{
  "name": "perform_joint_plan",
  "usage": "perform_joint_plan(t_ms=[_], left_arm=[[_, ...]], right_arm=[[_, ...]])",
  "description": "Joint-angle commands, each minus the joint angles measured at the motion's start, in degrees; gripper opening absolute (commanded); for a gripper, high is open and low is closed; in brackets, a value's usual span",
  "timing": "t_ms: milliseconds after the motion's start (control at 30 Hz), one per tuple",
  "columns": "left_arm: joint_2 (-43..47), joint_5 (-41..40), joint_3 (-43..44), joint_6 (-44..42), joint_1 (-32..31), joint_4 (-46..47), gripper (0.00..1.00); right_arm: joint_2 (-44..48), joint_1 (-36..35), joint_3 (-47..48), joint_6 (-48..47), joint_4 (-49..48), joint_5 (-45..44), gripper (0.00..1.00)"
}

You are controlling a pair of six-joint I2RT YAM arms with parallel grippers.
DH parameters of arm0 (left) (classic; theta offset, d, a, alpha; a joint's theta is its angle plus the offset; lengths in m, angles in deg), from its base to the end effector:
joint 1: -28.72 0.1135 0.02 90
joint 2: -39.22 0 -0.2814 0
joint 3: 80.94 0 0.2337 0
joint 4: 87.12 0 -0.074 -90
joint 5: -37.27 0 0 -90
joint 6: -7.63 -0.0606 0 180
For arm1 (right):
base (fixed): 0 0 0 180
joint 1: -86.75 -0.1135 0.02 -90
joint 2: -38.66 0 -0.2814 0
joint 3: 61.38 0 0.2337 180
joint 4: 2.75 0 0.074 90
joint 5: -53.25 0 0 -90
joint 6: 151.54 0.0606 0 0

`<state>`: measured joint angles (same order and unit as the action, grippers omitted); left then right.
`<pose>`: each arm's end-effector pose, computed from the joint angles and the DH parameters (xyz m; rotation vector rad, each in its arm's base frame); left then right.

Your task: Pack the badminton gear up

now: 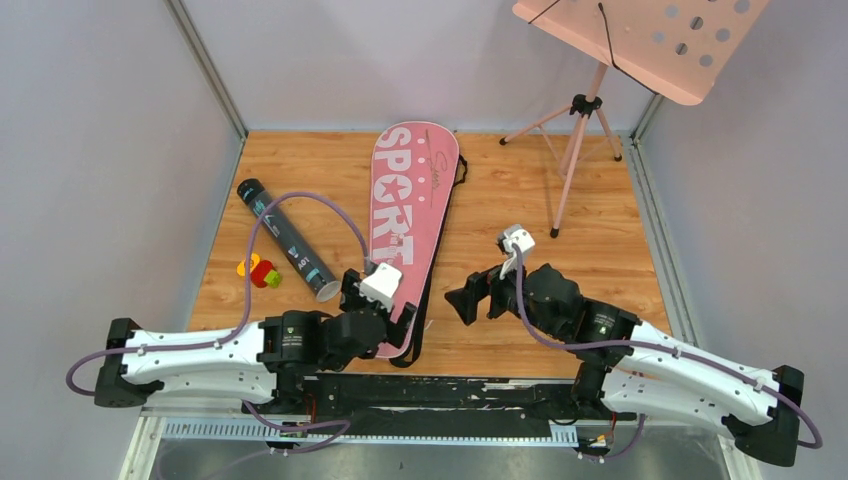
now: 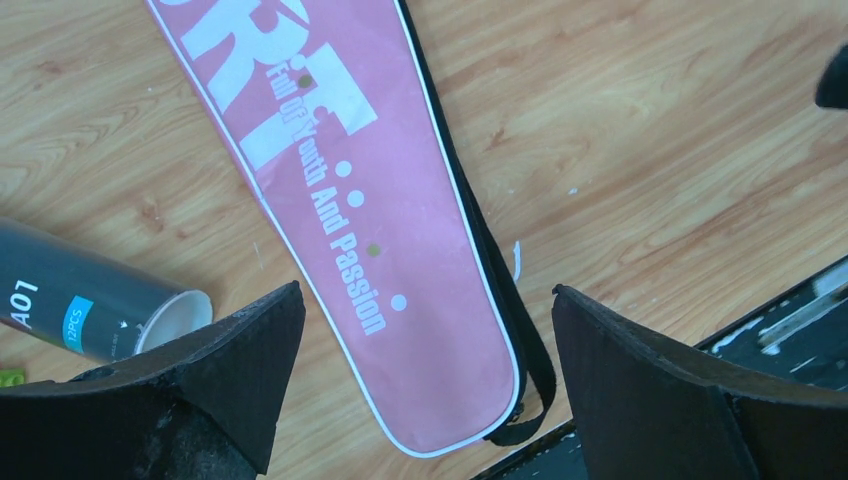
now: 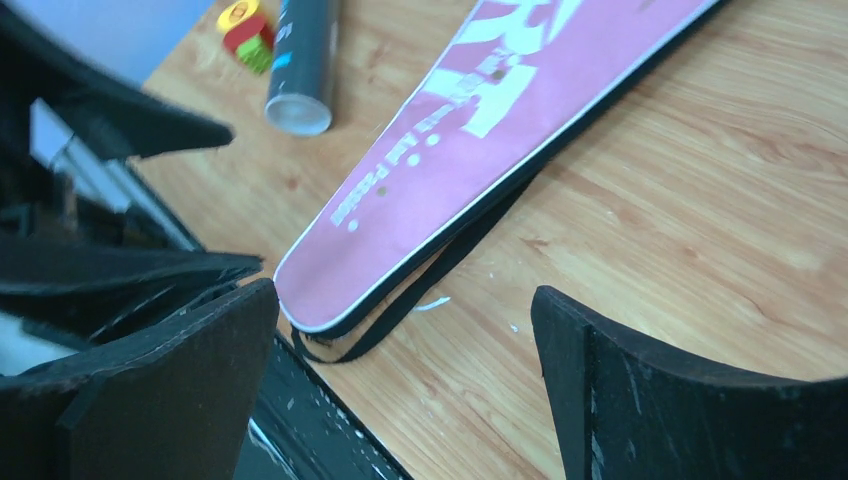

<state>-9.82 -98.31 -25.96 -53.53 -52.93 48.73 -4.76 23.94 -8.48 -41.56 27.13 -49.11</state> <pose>0.0660 -0.1515 0.2782 0.5220 1.9649 -0.3174 0.0897 0.1461 0.2990 -0.5866 1.9055 0.7522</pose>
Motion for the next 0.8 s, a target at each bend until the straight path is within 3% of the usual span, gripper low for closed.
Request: perform_joint_plan(t_ms=[0,400,767], left_arm=[[5.8,-4.7,3.6,4.4,0.2,0.3,1.0],[16.0,-1.3,7.1,2.8,0.2,-1.5,1.0],[21.7,1.7,3.6,-1.2,0.2,2.4,1.0]], right_arm=[[-1.5,0.1,6.5,13.4,7.4,-14.9,1.0],[4.8,0.1,8.0,18.7,12.7,-20.4,1.0],[13.6,0.1,5.7,18.1,12.7,-20.2,1.0]])
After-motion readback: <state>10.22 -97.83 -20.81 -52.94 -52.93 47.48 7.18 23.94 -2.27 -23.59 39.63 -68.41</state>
